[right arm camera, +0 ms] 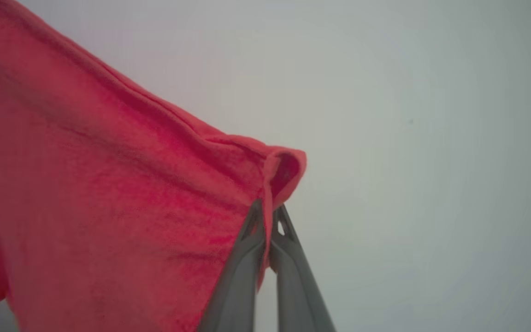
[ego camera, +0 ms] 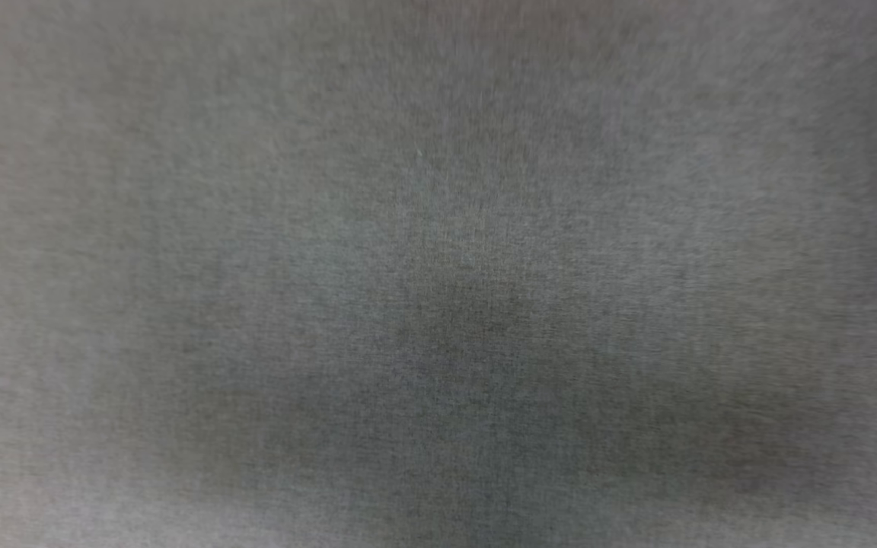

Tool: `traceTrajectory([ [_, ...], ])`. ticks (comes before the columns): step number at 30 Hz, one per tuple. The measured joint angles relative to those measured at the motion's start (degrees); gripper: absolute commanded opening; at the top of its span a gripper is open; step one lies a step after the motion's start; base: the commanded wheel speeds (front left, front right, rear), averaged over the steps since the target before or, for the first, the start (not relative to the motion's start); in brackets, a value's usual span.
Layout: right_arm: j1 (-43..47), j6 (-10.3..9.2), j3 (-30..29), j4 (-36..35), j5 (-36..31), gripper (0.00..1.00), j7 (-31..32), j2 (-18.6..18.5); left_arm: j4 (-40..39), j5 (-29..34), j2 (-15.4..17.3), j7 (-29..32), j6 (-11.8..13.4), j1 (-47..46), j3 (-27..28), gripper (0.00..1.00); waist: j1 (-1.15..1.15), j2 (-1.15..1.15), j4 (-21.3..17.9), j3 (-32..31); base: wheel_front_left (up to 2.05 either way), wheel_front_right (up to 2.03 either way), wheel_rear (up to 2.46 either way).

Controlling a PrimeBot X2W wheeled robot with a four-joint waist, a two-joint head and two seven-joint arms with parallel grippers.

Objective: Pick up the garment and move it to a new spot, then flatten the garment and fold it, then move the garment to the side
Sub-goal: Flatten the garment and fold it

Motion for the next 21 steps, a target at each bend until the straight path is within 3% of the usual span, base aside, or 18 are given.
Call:
traceTrajectory([
  [7, 8.1, 0.00, -0.7, 6.6, -1.4, 0.00, -0.3, 1.5, 4.7, -1.5, -2.2, -1.5, -3.6, 12.5, -1.7, 0.00, 0.00, 0.00, 1.8, 4.1, 0.00, 0.00, 0.00],
  [14, 14.9, 0.00, 2.5, 11.5, 2.8, 0.00, 0.0, 0.6, 6.9, -4.3, -4.6, -0.3, -5.0, 25.4, -5.0, 0.00, 0.00, 0.00, 3.8, 1.8, 0.00, 0.00, 0.00],
  [18, 19.1, 0.00, 4.0, 12.3, 6.4, 0.00, 0.3, 0.1, 2.4, -7.6, -5.0, 3.7, -5.0, 33.0, -9.0, 0.00, 0.00, 0.00, 4.6, -1.1, 0.00, 0.00, 0.00],
  [21, 22.5, 0.00, 5.6, 12.2, 9.6, 0.00, 0.4, 0.1, -2.7, -11.2, -2.8, 6.7, -5.0, 37.9, -11.8, 0.00, 0.00, 0.00, 5.0, -3.5, 0.00, 0.00, 0.00],
])
